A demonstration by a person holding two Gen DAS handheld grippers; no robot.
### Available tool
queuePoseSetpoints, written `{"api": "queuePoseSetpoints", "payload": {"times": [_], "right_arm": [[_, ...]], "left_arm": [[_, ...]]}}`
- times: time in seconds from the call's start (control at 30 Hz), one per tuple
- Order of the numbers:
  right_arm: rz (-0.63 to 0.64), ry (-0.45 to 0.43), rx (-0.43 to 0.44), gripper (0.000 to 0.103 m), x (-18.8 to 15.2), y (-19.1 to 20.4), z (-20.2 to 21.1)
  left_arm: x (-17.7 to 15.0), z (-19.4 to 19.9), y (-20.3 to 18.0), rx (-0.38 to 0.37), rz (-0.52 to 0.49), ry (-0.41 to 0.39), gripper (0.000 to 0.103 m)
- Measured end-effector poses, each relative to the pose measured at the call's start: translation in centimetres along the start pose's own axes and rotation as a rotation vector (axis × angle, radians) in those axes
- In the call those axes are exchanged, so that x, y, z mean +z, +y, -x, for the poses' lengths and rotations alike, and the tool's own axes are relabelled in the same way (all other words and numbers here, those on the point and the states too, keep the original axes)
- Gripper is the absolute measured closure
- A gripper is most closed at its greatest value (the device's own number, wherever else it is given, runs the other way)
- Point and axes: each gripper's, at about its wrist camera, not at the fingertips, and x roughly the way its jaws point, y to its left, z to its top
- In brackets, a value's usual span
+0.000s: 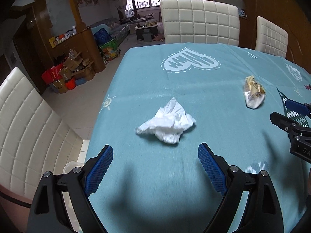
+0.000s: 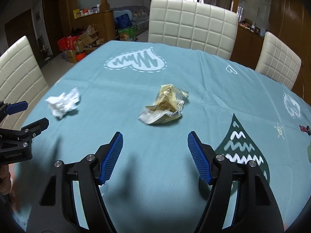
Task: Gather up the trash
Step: 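Grasp the white tissue with the left tool while the right tool grasps the yellow wrapper, then carry the tissue and yellow wrapper to the clear bin and release both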
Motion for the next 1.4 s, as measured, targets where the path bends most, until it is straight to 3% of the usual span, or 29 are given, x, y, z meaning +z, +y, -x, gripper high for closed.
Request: {"api": "queuePoseSetpoints", "payload": {"times": [0.37,0.47,0.5,0.6,0.67,0.77,0.87,0.97,1.0,1.03,1.1,1.3,1.37,1.4], "right_arm": [[-0.071,0.039,-0.002,0.036,1.7,-1.4,-4.9],[-0.068,0.040,-0.002,0.062,1.9,-1.2,-5.1],[-0.056,0.040,-0.003,0.077,1.8,-1.0,-5.0],[-0.037,0.025,0.001,0.089,1.5,-0.7,-4.7],[-0.026,-0.002,-0.007,0.094,1.3,-0.4,-4.0],[-0.001,-0.040,-0.016,0.098,1.3,0.1,-2.7],[-0.024,-0.040,0.014,0.098,1.6,-0.2,-2.2],[-0.073,-0.044,0.044,0.093,2.4,-0.9,-2.1],[-0.077,-0.045,0.037,0.084,2.7,-0.9,-2.2],[-0.080,-0.047,0.031,0.053,2.8,-0.9,-2.3],[-0.102,-0.101,-0.010,0.007,3.2,-1.0,-2.3],[-0.076,-0.042,-0.040,0.017,4.8,-0.6,-5.7],[-0.081,-0.001,-0.048,0.023,4.7,-0.7,-6.9],[-0.088,0.019,-0.037,0.032,4.7,-0.9,-7.3]], "left_arm": [[2.2,-4.3,-0.9,0.027,-0.015,0.033,0.016],[2.0,-4.8,-1.2,0.014,-0.022,0.028,0.018],[1.9,-4.9,-1.3,0.015,-0.028,0.026,0.021],[1.8,-4.4,-1.6,-0.031,-0.040,0.022,0.047],[1.8,-4.2,-1.8,-0.022,-0.052,0.024,0.068],[1.6,-3.4,-1.7,-0.040,-0.044,0.011,0.076],[1.4,-2.9,-1.3,-0.060,-0.028,0.011,0.077],[1.6,-2.5,-1.2,-0.040,-0.020,-0.009,0.077],[1.8,-2.4,-1.1,-0.036,-0.016,-0.016,0.077],[2.0,-2.3,-1.0,-0.032,-0.010,-0.023,0.077],[2.7,-2.4,-0.8,-0.028,-0.001,-0.031,0.077],[4.9,-3.8,-1.3,-0.007,-0.020,-0.035,0.078],[5.2,-4.3,-1.6,-0.009,-0.022,-0.034,0.078],[5.2,-4.5,-1.7,-0.008,-0.023,-0.034,0.078]]}}
